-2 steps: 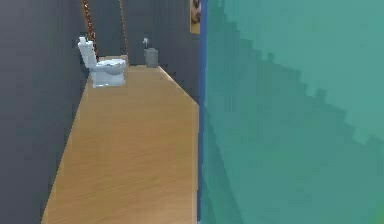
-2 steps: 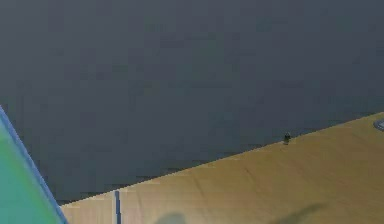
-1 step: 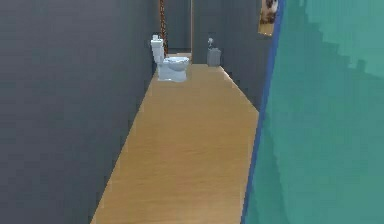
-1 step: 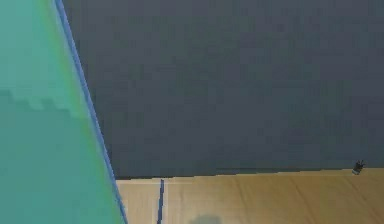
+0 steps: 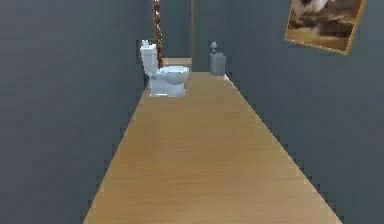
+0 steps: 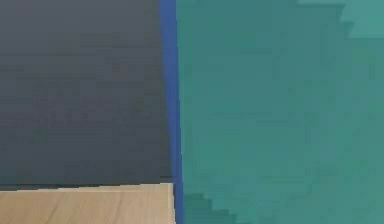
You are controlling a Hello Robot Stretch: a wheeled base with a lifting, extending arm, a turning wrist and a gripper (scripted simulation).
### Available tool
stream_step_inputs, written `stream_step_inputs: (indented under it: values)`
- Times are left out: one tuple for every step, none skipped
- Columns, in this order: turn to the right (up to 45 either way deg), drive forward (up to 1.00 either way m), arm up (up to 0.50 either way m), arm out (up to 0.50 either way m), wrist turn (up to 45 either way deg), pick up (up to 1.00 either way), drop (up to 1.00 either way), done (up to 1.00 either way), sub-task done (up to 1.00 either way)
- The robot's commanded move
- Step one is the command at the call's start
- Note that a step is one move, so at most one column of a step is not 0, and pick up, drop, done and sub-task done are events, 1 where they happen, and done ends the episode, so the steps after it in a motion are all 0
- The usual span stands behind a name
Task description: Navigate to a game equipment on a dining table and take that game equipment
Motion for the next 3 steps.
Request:
stream_step_inputs:
  values:
    - [-27.0, 0.00, 0.00, 0.00, 0.0, 0.00, 0.00, 0.00, 0.00]
    - [0.0, 0.05, 0.00, 0.00, 0.0, 0.00, 0.00, 0.00, 0.00]
    - [33.0, 0.00, 0.00, 0.00, 0.0, 0.00, 0.00, 0.00, 0.00]
